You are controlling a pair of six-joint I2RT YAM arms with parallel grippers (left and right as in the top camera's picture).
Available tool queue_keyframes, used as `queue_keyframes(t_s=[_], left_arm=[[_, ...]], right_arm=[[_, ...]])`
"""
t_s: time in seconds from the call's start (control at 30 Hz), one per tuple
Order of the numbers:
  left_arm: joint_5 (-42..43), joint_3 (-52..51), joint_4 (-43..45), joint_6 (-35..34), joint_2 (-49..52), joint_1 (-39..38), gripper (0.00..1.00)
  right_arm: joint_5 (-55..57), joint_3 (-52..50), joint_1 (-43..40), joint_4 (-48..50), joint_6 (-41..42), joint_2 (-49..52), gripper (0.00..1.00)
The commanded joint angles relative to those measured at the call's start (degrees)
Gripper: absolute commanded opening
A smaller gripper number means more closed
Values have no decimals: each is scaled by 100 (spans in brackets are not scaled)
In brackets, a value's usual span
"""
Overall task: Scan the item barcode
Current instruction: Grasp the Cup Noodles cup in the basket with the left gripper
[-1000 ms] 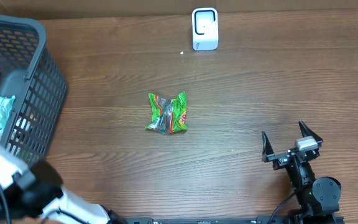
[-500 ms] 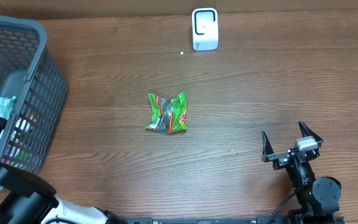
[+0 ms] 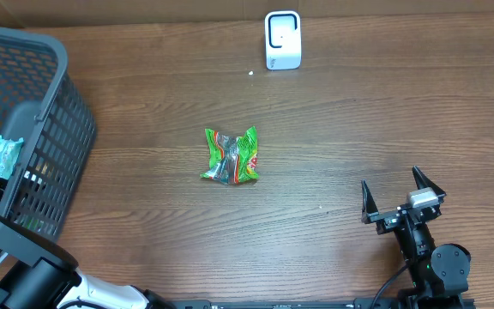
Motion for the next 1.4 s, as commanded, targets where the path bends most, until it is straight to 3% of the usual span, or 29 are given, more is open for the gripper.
queue_keyframes(t_s=[0.0, 0.23, 0.5, 0.63, 1.03, 1.37], left_arm=[[-116, -153, 155, 160, -61, 50, 100], [-118, -684, 566, 157, -57, 50, 98], [-111, -695, 682, 155, -52, 50, 74], [26, -560, 627, 155, -52, 50, 74], [579, 1139, -586, 153, -55, 11, 69], [916, 3392, -1633, 326, -57, -420, 70]], right_arm=[[-7, -61, -15, 31, 0, -42, 100], [-7, -61, -15, 31, 0, -42, 100], [-7, -61, -15, 31, 0, -42, 100], [-7, -61, -15, 28, 0, -42, 100], [-7, -61, -15, 28, 0, -42, 100], [-7, -61, -15, 31, 0, -42, 100]])
